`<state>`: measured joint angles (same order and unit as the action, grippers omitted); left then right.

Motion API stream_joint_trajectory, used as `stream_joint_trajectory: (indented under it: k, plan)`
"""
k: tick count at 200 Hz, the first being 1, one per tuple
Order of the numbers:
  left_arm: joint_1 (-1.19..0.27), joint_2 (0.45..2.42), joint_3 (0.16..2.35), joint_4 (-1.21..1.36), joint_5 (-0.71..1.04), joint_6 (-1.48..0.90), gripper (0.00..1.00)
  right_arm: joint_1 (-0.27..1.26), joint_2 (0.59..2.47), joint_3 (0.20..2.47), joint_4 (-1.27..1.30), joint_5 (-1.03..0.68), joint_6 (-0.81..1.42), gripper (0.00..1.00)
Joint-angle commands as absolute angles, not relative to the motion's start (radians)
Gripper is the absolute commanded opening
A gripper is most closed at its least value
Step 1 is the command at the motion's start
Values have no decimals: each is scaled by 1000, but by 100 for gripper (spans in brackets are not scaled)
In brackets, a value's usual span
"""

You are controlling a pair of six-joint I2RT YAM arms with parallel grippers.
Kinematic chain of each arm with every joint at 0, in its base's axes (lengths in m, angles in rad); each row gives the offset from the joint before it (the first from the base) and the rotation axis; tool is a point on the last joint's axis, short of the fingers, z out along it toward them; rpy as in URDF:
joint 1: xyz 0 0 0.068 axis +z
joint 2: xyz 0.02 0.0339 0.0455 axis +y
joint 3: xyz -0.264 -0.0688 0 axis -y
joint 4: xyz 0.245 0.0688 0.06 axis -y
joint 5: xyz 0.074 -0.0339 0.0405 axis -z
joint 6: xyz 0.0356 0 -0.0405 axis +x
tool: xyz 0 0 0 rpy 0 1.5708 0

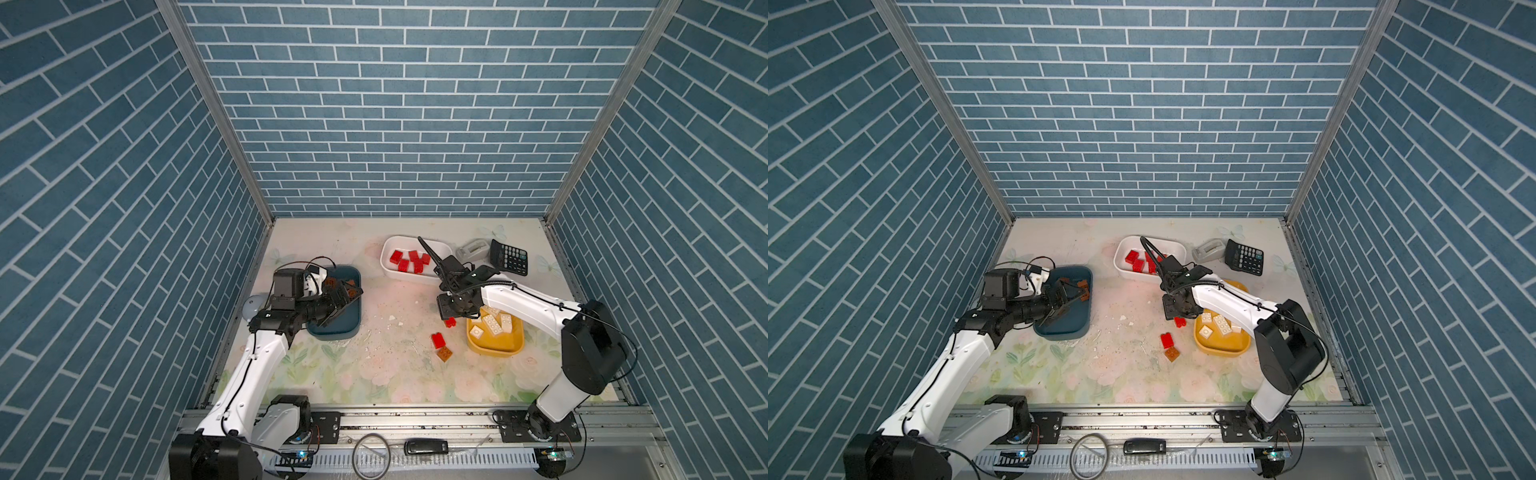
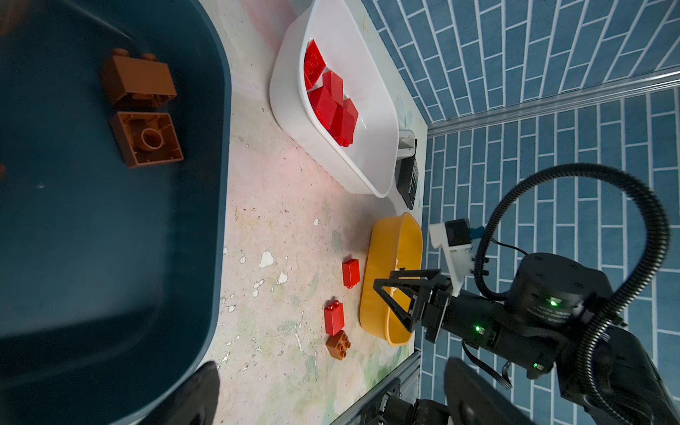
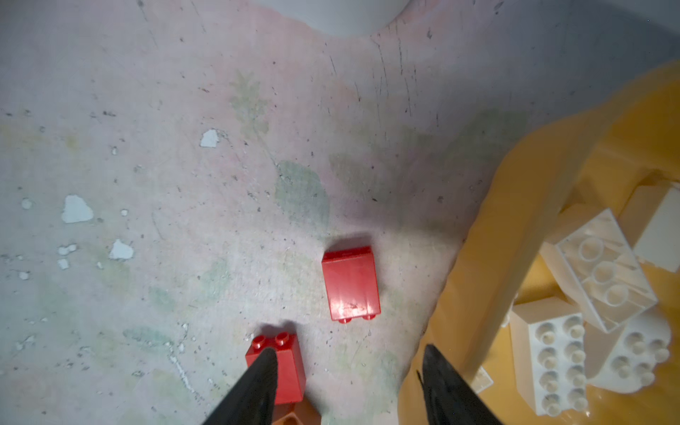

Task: Sort the legos into containers by color
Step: 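Lower the right gripper onto a red brick on the table and grasp it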

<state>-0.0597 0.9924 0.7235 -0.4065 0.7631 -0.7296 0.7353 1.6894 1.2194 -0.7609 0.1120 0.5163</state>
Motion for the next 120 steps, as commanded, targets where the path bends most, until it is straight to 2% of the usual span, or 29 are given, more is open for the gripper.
stream_joint_trajectory:
  k: [1,120]
  plan:
    - [-64,974,707,-422,760,-724,97,742,1737,1244,-763,157,508,63]
    - [-64,998,723,-417,765,-717,97,742,1879,1248,-703,56,534,50]
